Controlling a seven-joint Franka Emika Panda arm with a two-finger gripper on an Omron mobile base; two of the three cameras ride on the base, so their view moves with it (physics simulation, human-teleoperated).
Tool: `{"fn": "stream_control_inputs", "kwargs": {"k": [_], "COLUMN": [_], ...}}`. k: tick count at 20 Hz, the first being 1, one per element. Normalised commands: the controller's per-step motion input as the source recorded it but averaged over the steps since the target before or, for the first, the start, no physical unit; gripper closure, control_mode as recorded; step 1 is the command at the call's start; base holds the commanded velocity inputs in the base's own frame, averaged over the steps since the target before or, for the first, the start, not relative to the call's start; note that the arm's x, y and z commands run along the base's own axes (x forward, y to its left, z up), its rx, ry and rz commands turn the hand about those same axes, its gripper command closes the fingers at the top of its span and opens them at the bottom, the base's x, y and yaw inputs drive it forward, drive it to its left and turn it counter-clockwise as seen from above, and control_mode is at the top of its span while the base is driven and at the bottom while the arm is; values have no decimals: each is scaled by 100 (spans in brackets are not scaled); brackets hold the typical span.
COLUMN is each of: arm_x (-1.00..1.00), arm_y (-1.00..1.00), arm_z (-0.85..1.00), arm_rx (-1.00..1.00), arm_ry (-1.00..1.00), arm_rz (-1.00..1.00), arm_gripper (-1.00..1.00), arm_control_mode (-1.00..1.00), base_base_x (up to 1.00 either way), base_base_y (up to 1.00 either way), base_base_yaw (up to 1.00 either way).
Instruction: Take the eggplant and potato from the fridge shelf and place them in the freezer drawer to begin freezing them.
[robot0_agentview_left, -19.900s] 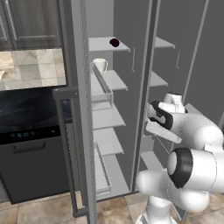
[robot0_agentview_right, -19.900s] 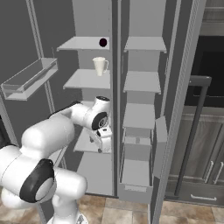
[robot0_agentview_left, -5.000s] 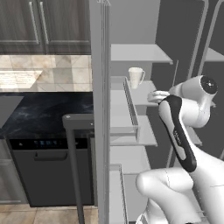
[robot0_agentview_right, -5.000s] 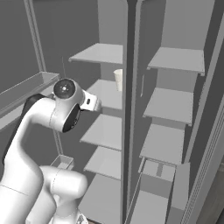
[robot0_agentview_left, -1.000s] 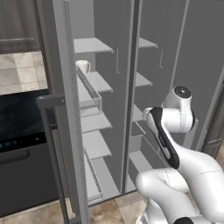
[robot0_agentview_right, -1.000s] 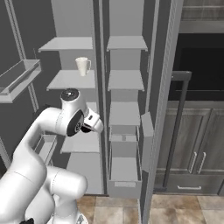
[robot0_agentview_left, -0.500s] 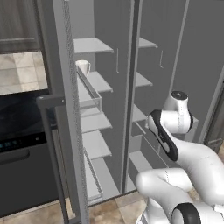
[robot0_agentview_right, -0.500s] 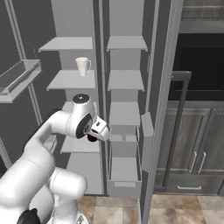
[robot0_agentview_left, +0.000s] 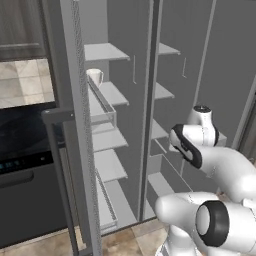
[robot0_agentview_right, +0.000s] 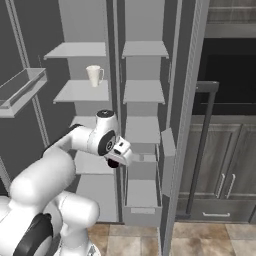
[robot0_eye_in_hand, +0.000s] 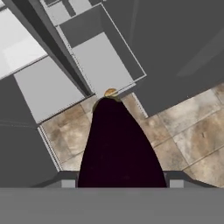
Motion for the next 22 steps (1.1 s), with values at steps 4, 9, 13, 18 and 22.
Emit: {"fn": "stream_control_inputs", "kwargs": {"k": [4,9,13,18,22], "arm_x": [18,17,18,18,19], "arm_y": [-10,0,0,0,0], "arm_z": [-39,-53,-57,-44,-33], "arm_rx": [0,-1,-1,0,0], "arm_ry": [14,9,7,8,8], "arm_rz": [0,0,0,0,0], "arm_gripper": [100,100,100,100,100], "arm_control_mode": [-100,-100,-100,-100,-100], "base_base_x": [0,0,0,0,0], "base_base_y": [0,0,0,0,0], "base_base_yaw": [0,0,0,0,0]}}
